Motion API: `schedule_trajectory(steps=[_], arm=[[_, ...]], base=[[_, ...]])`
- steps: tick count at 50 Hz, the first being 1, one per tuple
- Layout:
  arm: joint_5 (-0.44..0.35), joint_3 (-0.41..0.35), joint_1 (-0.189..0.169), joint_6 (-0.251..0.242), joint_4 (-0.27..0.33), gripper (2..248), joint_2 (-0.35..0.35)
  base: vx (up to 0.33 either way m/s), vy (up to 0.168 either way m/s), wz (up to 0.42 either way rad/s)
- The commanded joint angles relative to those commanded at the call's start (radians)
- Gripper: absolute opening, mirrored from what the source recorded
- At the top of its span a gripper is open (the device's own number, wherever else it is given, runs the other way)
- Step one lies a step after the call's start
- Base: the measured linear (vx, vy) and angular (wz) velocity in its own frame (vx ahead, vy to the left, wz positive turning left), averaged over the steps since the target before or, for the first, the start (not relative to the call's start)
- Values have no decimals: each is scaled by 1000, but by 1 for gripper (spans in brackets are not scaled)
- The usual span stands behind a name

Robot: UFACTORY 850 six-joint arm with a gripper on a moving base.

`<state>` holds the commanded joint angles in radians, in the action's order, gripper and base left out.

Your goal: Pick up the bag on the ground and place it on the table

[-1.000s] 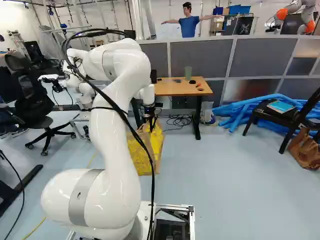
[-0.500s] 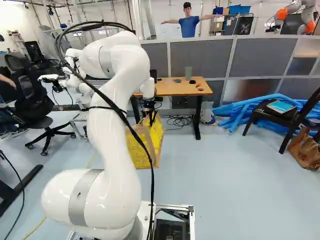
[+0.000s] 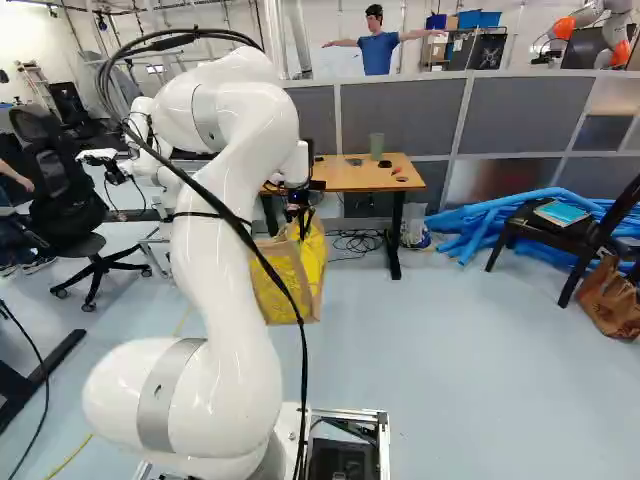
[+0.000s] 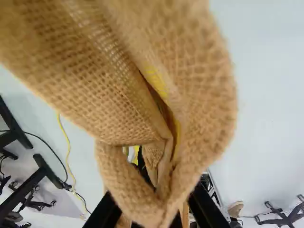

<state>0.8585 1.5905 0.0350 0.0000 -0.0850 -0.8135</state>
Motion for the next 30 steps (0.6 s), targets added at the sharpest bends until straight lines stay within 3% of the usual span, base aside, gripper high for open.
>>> schedule_trajectory(steps=[30], arm=[[33,74,-2,0,0,22,28]], base=[[0,0,0]])
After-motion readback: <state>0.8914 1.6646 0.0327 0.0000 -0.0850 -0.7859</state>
